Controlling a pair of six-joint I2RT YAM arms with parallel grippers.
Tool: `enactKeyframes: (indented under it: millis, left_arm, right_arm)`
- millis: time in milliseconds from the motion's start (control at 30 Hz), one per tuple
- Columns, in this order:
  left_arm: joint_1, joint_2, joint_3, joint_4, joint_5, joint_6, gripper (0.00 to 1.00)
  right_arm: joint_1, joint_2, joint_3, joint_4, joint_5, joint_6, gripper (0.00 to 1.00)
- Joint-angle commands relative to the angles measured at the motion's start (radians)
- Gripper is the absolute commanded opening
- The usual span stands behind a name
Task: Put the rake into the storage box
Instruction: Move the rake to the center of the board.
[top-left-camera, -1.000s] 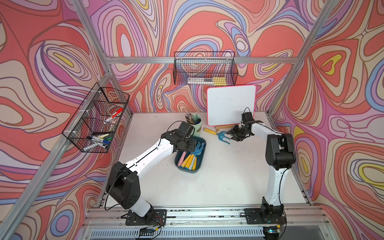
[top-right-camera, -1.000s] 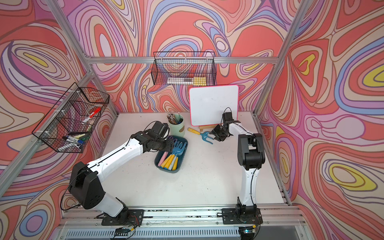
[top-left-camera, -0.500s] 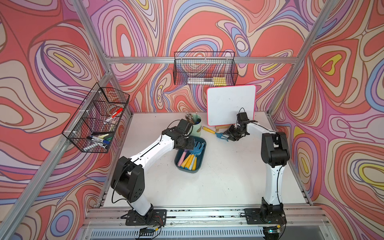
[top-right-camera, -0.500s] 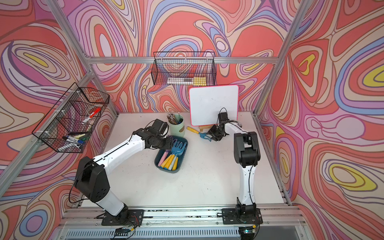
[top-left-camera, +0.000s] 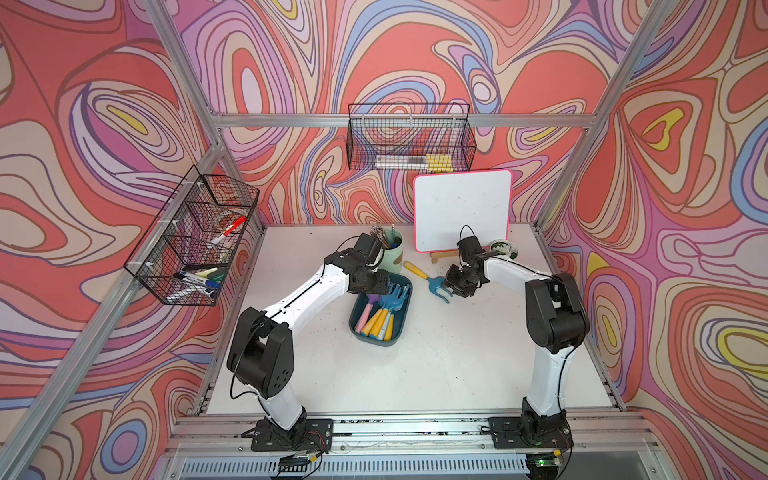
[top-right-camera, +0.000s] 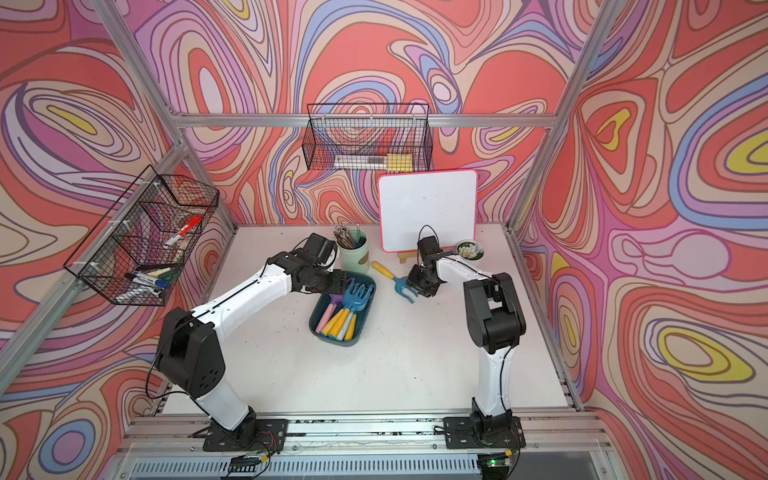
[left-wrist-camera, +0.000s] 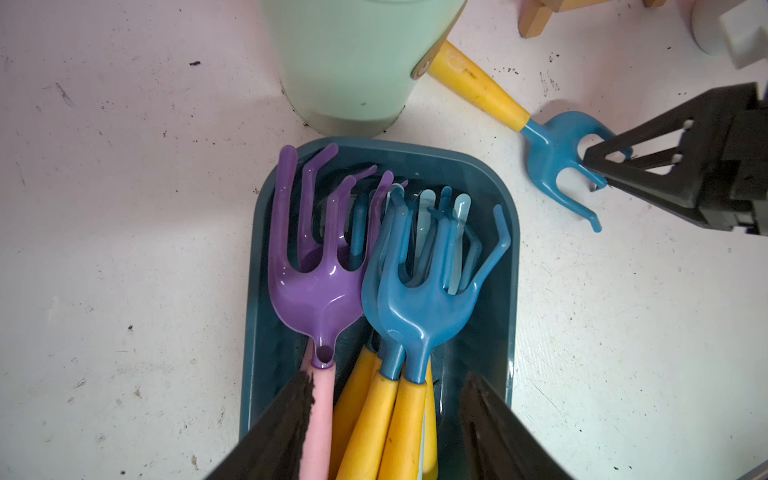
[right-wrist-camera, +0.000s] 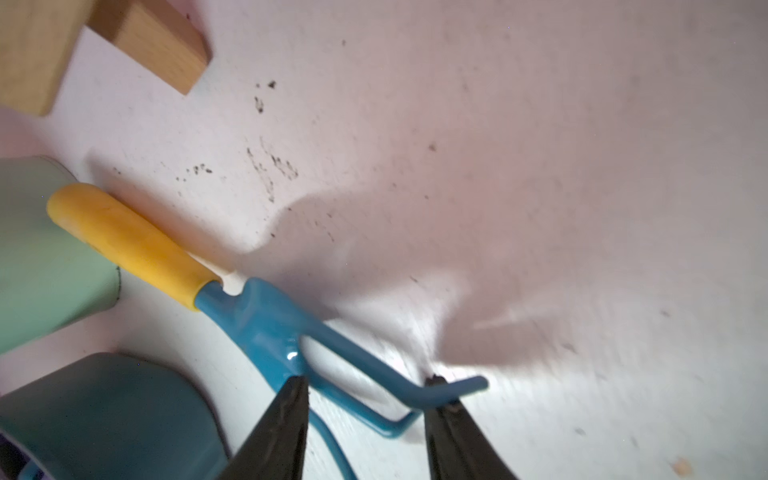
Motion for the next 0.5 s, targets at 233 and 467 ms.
enactKeyframes:
  millis: [233,467]
  left_arm:
    - [0.005,-0.033,-0.067,0.031,0.018,-0.038,0.61]
    - [0.006,-0.065,-0.085,0.026,0.005,-0.048,0.61]
  right_arm:
    - [0.064,-0.040,0.089,-0.039,0.089,-0.043,0.46]
    - [0.064,0.052,0.157,0.050,-0.048,-0.008,0.34]
